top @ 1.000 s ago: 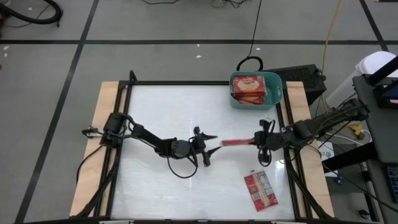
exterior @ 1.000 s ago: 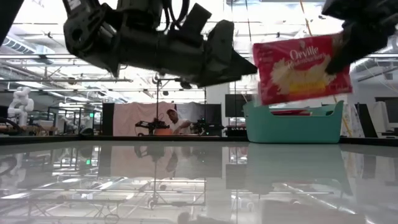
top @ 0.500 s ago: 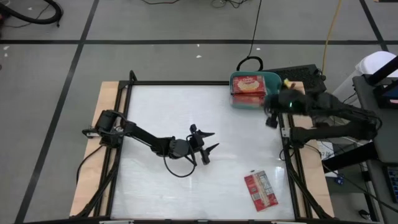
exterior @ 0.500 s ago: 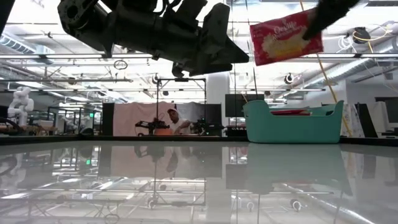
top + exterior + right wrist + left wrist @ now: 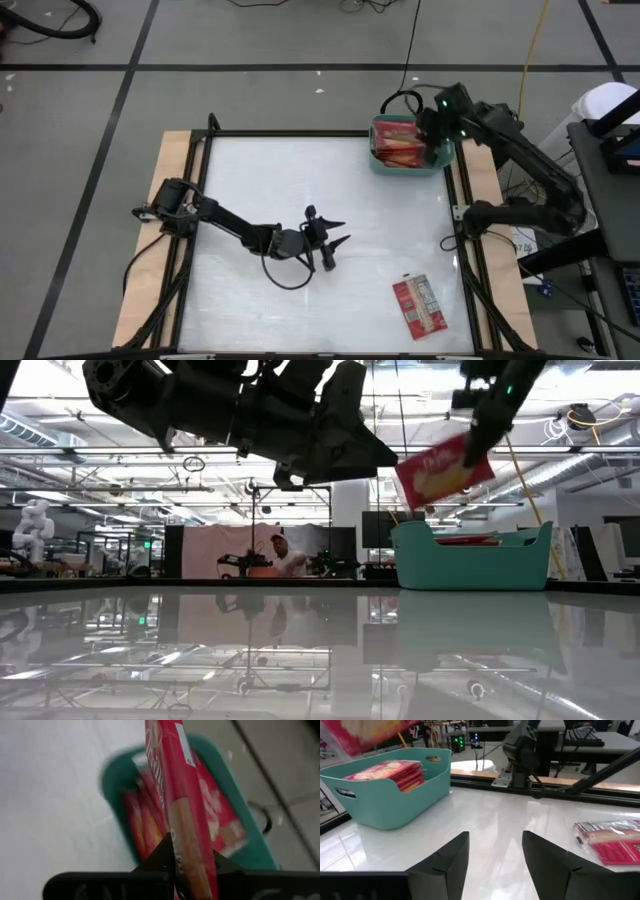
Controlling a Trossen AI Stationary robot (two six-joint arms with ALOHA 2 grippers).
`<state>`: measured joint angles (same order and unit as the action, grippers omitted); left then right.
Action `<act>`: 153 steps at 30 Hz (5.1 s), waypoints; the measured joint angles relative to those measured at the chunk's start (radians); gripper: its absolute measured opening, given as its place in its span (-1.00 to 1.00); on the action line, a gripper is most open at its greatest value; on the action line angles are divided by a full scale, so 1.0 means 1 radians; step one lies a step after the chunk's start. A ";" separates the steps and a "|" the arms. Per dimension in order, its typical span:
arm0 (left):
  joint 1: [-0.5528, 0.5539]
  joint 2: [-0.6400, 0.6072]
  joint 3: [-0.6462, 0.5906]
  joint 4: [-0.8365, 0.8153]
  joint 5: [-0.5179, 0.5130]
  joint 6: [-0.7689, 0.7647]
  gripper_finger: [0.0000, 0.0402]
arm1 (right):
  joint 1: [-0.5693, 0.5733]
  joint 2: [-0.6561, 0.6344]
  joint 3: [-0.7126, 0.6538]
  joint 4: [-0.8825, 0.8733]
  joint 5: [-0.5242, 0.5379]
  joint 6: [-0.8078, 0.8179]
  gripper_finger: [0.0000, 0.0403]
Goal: Sort popcorn bags into baskets
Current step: Put the red popcorn bag into the green bin
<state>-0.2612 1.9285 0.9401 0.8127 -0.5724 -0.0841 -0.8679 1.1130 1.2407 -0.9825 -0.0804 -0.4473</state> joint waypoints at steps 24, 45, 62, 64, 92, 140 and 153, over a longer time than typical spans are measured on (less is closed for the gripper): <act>-0.010 0.000 0.000 -0.001 -0.001 -0.048 -0.16 | -0.299 0.281 -0.005 0.118 -0.283 0.022 -0.83; -0.010 0.000 0.000 -0.001 -0.001 -0.045 -0.18 | -0.289 0.281 -0.074 0.261 -0.102 0.018 -0.27; -0.010 0.000 0.000 -0.001 -0.001 -0.043 -0.10 | -0.253 0.238 -0.074 0.384 0.029 0.005 0.06; -0.010 0.000 0.000 -0.001 -0.001 -0.042 -0.12 | -0.244 0.215 -0.074 0.401 0.030 0.013 0.06; 0.021 0.000 0.000 -0.001 0.048 0.036 -0.20 | -0.026 0.027 -0.463 0.348 -0.071 0.191 -0.91; 0.149 0.001 0.000 -0.065 0.217 -0.008 -0.36 | 0.652 -0.272 -0.535 0.304 0.136 0.769 -0.99; 0.055 0.001 0.000 -0.095 0.217 -0.109 -0.37 | 1.132 -0.235 -0.546 0.319 0.323 1.070 -0.99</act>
<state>-0.2058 1.9293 0.9398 0.7180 -0.3558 -0.1936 0.2641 0.8784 0.6945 -0.6636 0.2422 0.6227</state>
